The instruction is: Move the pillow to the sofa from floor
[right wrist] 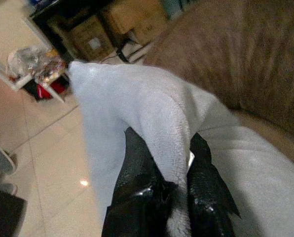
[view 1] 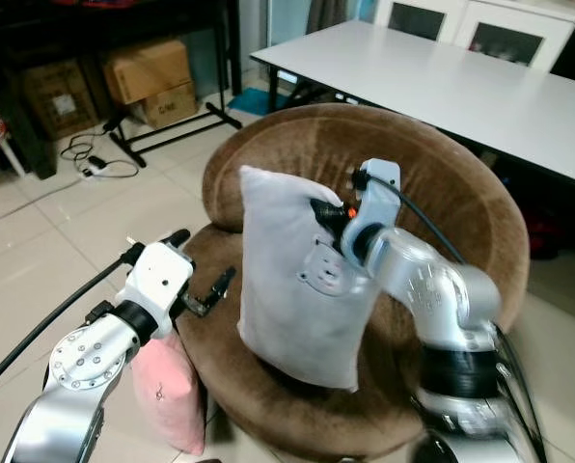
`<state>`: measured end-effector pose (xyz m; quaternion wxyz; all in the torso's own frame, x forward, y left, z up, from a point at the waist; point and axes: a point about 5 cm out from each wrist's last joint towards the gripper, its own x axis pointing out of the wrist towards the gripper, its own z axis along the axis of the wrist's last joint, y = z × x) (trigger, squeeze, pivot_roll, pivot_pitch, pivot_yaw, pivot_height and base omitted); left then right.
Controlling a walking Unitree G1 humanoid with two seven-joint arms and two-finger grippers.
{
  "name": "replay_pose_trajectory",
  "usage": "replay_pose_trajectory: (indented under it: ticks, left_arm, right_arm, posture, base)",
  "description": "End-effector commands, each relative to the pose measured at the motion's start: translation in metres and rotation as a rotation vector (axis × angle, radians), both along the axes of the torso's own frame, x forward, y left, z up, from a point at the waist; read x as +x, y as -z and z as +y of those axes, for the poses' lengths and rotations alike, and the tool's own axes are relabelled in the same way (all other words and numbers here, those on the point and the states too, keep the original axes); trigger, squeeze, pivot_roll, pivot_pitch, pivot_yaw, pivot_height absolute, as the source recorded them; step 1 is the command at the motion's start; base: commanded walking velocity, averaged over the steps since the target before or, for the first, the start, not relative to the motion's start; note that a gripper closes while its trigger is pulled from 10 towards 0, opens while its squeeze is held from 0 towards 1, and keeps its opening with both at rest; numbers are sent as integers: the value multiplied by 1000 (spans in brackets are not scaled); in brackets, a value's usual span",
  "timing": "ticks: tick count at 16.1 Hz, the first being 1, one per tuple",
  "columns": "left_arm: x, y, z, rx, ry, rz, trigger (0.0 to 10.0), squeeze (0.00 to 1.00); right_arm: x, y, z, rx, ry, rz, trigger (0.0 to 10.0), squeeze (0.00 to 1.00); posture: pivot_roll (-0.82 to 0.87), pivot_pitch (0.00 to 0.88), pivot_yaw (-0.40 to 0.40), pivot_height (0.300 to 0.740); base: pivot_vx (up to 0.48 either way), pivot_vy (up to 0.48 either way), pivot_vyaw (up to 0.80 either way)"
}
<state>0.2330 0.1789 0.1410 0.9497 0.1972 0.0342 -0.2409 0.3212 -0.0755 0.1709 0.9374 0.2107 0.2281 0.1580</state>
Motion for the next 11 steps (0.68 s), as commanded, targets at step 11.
replay_pose_trajectory:
  ticks: [11]
  left_arm:
    - [-13,11,-6,-25,143,138,10000,0]
  right_arm:
    - [57,40,-105,266,687,275,10000,0]
  posture:
    - [27,0,-49,740]
  base:
    - [0,0,0]
